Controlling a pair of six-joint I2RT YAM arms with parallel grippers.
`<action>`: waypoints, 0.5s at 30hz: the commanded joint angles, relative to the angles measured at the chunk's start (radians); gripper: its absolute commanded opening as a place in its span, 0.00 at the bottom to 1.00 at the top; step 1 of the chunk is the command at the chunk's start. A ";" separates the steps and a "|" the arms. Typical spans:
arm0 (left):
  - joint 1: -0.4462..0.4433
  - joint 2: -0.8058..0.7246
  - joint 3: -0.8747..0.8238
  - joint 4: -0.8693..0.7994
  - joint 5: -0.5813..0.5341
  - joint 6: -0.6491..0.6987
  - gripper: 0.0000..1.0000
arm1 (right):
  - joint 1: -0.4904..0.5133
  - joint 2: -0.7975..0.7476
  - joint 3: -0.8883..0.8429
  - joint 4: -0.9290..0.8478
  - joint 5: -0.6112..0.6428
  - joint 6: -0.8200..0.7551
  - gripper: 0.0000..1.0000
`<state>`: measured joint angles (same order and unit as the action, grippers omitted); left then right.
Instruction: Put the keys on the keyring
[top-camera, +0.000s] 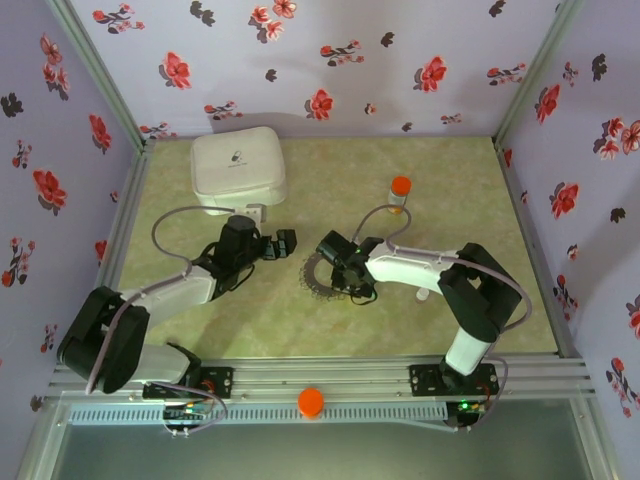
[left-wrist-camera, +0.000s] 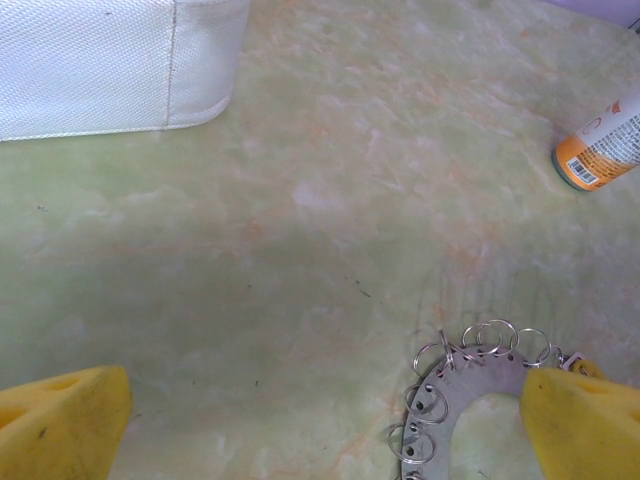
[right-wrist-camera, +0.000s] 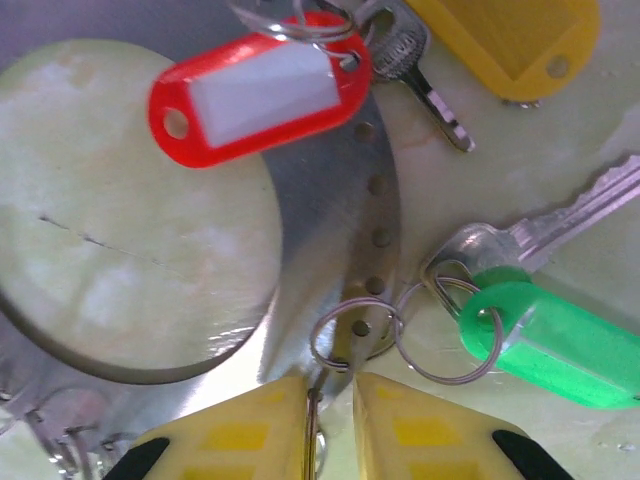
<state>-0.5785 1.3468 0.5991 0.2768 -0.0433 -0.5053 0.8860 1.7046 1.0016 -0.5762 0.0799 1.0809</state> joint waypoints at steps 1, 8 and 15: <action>-0.010 0.020 0.031 0.022 -0.030 0.012 1.00 | 0.008 0.003 -0.019 -0.036 0.028 -0.007 0.20; -0.018 0.028 0.058 0.012 -0.036 0.027 1.00 | 0.010 0.008 -0.013 -0.026 0.024 -0.019 0.13; -0.030 0.006 0.057 0.001 -0.049 0.042 1.00 | 0.013 -0.023 -0.013 -0.041 0.034 -0.035 0.02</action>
<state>-0.5995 1.3670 0.6342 0.2760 -0.0673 -0.4904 0.8886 1.7035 0.9936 -0.5766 0.0799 1.0653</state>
